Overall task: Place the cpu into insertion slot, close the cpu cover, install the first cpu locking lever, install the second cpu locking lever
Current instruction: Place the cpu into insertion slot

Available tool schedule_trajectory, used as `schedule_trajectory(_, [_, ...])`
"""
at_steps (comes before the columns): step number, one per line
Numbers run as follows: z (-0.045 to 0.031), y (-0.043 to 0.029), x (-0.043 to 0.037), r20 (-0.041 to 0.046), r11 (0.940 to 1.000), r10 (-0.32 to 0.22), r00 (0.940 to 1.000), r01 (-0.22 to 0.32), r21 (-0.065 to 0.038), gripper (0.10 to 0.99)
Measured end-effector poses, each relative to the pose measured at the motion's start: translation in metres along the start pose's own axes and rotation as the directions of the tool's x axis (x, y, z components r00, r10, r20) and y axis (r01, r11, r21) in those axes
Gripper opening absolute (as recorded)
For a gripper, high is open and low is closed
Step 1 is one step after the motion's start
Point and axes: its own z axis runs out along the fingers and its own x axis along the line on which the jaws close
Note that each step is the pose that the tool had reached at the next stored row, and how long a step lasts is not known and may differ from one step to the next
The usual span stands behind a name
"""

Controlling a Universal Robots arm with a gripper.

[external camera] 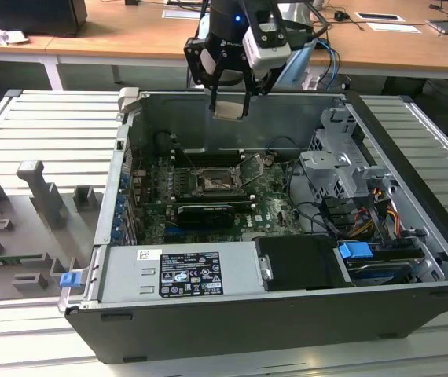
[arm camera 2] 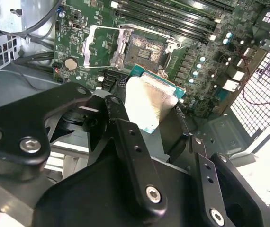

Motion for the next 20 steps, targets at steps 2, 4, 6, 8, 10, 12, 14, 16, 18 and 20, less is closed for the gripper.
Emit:
schedule_trajectory(2, [0.0005,-0.0001,0.0000,0.0002,1.0000,0.002,1.0000,-0.002,0.000,0.525])
schedule_trajectory(4, [0.0012,-0.0001,0.0000,0.0005,1.0000,0.006,1.0000,-0.006,0.000,0.525])
schedule_trajectory(6, [0.0016,-0.0002,0.0000,0.0007,1.0000,0.008,1.0000,-0.008,0.000,0.525])
schedule_trajectory(8, [0.0020,-0.0002,0.0000,0.0009,0.9999,0.010,0.9999,-0.010,0.000,0.525])
schedule_trajectory(10, [0.0027,-0.0003,0.0000,0.0012,0.9999,0.014,0.9999,-0.014,0.000,0.525])
schedule_trajectory(12, [0.0032,-0.0003,0.0000,0.0017,0.9998,0.020,0.9998,-0.020,0.000,0.525])
schedule_trajectory(14, [0.0034,-0.0003,-0.0001,0.0020,0.9997,0.023,0.9997,-0.023,0.000,0.525])
schedule_trajectory(16, [0.0037,-0.0003,-0.0001,0.0024,0.9996,0.027,0.9996,-0.027,0.000,0.525])
schedule_trajectory(18, [0.0040,-0.0004,0.0000,0.0029,0.9995,0.032,0.9995,-0.032,-0.001,0.525])
schedule_trajectory(20, [0.0042,-0.0004,-0.0001,0.0033,0.9993,0.037,0.9993,-0.037,-0.001,0.525])
